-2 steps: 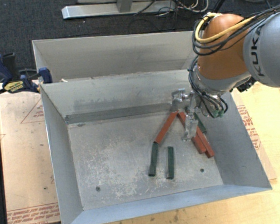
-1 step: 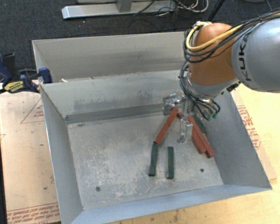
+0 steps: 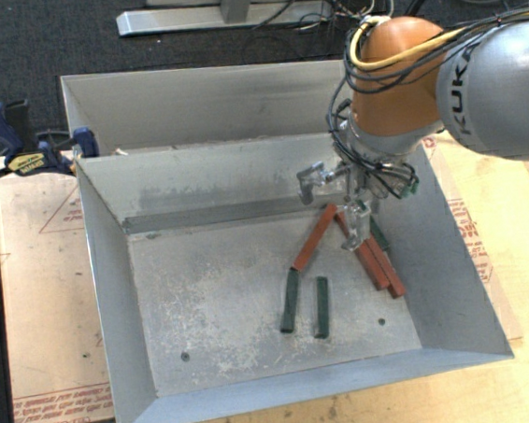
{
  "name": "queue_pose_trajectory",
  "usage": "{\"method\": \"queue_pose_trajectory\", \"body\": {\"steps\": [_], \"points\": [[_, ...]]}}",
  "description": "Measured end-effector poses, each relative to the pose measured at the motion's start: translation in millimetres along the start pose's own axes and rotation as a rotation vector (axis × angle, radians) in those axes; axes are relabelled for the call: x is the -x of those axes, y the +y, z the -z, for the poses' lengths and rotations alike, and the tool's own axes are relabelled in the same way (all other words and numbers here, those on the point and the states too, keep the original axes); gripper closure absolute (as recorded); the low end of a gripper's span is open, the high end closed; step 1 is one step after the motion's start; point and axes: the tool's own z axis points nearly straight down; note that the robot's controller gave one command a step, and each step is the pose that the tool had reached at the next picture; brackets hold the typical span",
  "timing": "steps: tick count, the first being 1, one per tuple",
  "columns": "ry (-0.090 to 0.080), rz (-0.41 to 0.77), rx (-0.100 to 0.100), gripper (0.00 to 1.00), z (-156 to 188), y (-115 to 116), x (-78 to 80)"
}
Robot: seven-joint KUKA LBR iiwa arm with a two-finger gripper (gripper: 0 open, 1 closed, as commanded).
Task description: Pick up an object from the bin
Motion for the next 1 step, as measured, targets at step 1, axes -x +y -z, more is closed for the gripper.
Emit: {"method": "queue_pose_trajectory", "body": {"steps": [1], "points": [[-0.004,0.001,-0.002,0.0,18.0,-4.3,11.3]]}}
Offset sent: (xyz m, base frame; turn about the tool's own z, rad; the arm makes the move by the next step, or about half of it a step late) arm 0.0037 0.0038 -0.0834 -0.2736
